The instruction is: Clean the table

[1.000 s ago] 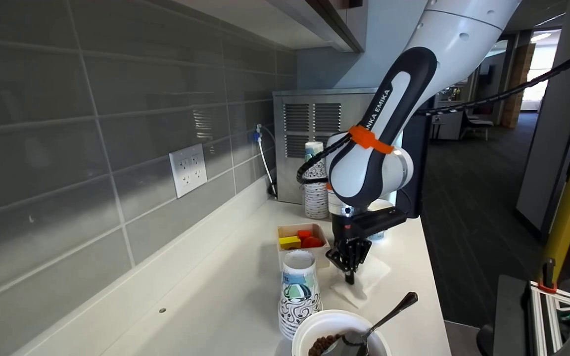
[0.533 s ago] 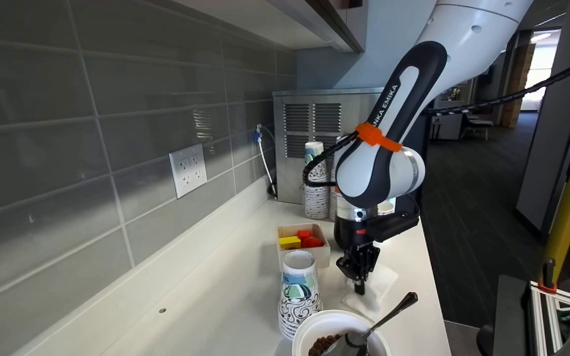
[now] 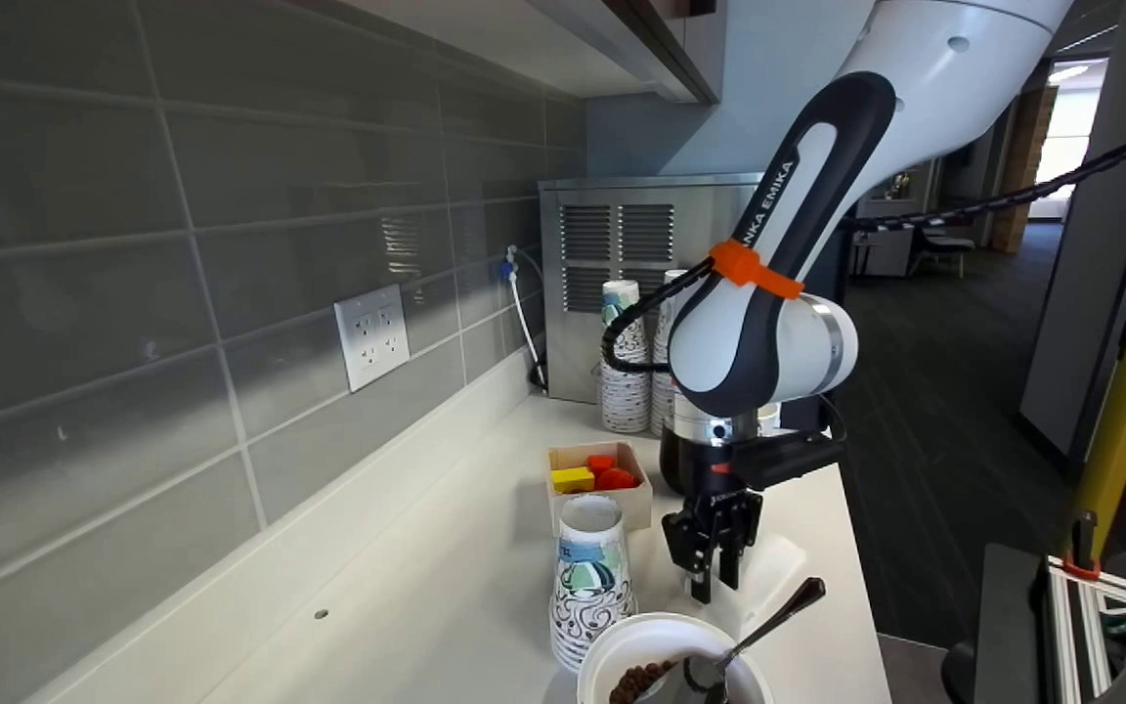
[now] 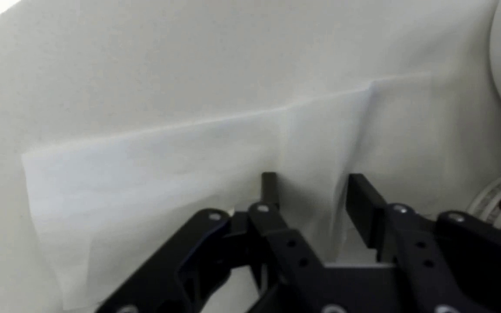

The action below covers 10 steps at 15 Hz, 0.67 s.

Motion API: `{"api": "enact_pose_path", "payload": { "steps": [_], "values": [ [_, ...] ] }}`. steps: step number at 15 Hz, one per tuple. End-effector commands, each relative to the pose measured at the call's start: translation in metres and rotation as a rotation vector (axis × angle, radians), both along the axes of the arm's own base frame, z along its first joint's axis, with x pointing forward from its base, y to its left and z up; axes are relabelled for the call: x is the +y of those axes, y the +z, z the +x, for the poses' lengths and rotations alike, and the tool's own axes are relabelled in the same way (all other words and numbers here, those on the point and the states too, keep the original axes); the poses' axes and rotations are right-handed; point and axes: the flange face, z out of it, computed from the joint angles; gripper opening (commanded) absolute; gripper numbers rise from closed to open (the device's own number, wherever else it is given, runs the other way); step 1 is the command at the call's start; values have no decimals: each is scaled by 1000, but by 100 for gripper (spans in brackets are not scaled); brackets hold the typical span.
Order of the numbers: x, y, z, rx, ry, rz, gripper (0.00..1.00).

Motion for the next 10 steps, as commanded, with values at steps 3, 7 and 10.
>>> {"api": "enact_pose_path", "payload": {
  "steps": [3, 7, 10],
  "values": [
    [9, 8, -19, -11, 31, -7, 95],
    [32, 32, -46, -66, 114, -53, 100],
    [54, 65, -14, -131, 139, -133, 100]
  ]
}}
